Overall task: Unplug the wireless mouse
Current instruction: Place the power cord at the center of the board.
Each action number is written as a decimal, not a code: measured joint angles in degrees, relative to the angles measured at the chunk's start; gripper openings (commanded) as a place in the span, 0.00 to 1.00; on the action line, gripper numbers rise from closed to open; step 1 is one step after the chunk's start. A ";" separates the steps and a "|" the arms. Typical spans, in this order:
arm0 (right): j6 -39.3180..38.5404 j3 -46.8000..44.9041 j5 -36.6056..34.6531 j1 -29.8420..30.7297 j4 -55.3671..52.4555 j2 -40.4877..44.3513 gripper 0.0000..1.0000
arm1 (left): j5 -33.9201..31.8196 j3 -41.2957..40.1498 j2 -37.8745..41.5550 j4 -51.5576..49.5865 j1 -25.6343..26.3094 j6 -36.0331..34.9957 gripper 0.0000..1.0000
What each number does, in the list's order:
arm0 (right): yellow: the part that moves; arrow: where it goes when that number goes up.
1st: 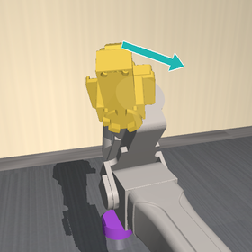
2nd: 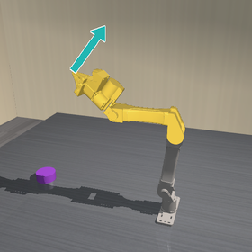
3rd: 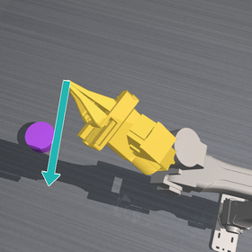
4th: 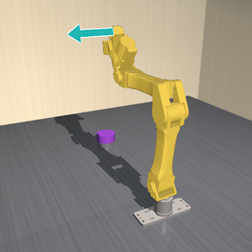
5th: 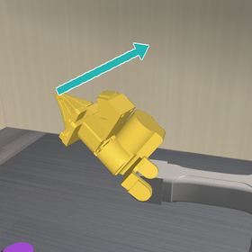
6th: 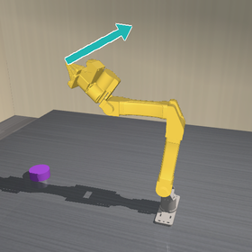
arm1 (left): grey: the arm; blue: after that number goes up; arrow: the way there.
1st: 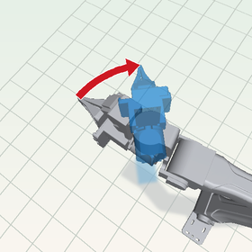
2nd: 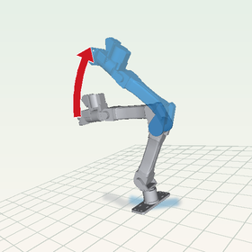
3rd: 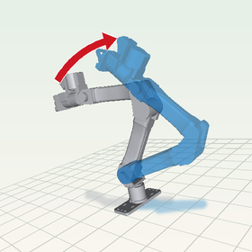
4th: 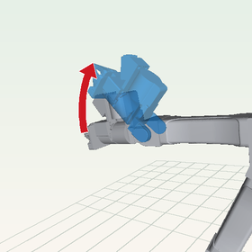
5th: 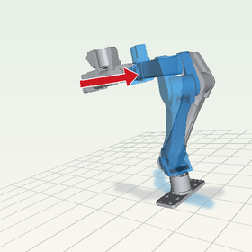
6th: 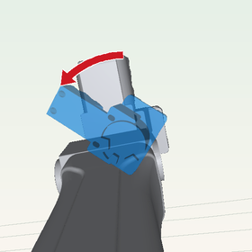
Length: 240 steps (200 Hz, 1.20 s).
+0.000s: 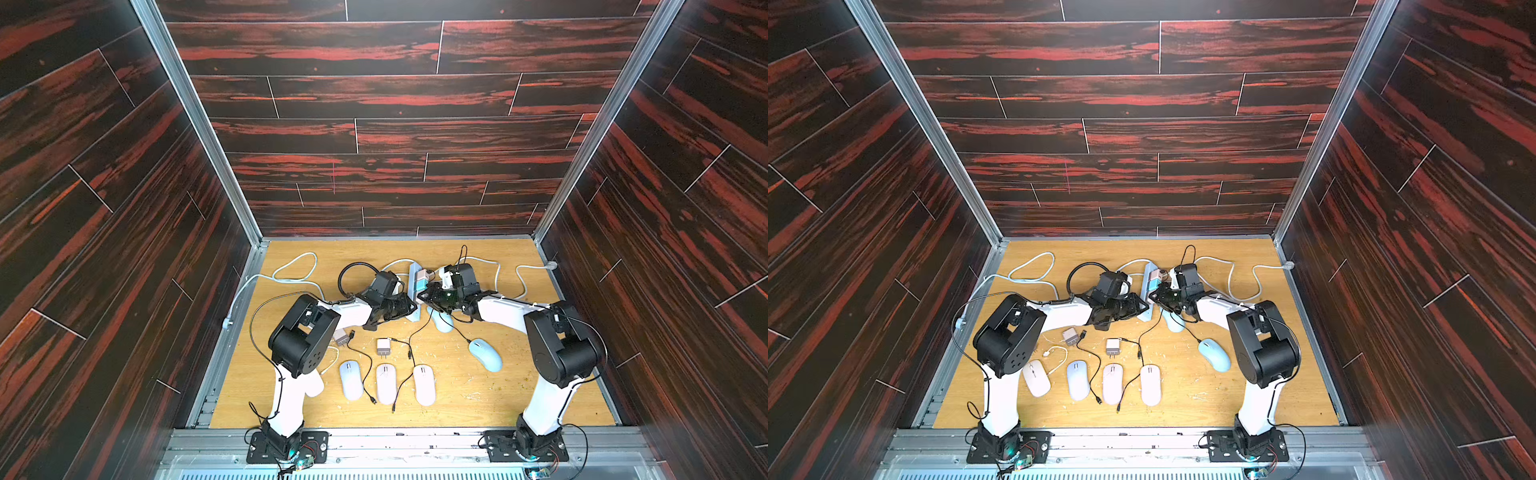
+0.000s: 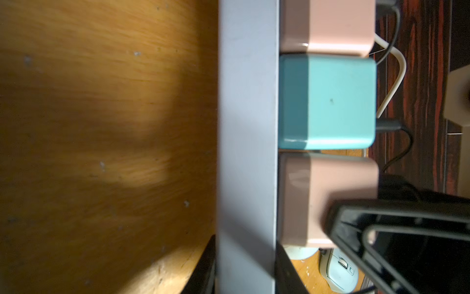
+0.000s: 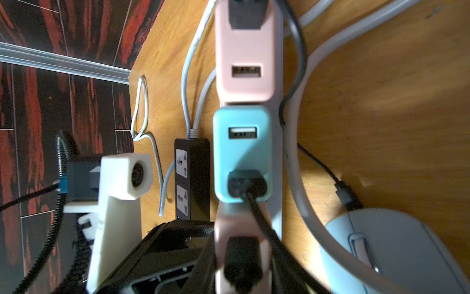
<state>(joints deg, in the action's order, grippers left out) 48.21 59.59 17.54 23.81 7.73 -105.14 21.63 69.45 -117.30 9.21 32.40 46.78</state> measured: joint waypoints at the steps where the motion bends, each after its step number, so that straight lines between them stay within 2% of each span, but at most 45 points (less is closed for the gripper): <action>1: 0.02 -0.07 0.07 -0.02 0.13 0.02 0.00 | 0.02 0.00 0.00 0.00 0.00 0.00 0.00; 26: 1.31 -1.73 2.08 -0.70 2.89 0.02 0.00 | 0.07 0.00 0.00 -0.20 0.04 -0.02 0.00; 71: -0.17 1.09 -2.10 0.52 -2.86 0.35 0.00 | -0.13 -0.02 0.00 -0.13 0.04 -0.02 0.00; 113: -0.17 -0.57 0.70 -0.20 0.11 0.37 0.00 | -0.13 -0.02 0.00 -0.39 0.11 -0.04 0.00; 149: -0.26 -0.52 -1.18 0.13 -1.79 1.40 0.00 | 0.26 -0.02 0.02 -0.42 0.24 -0.04 0.00; 190: 2.16 -3.34 6.23 -2.19 5.01 5.75 0.00 | -6.27 -0.17 -0.09 -0.66 -2.97 0.52 0.00; 240: 0.00 -2.25 4.96 -1.40 0.48 7.54 0.00 | -8.44 -0.17 -0.07 -0.33 -4.07 1.51 0.00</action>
<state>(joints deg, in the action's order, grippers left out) 48.21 57.34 22.50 22.41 8.21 -97.60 13.19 69.28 -117.36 8.88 28.34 48.29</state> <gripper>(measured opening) 0.291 0.317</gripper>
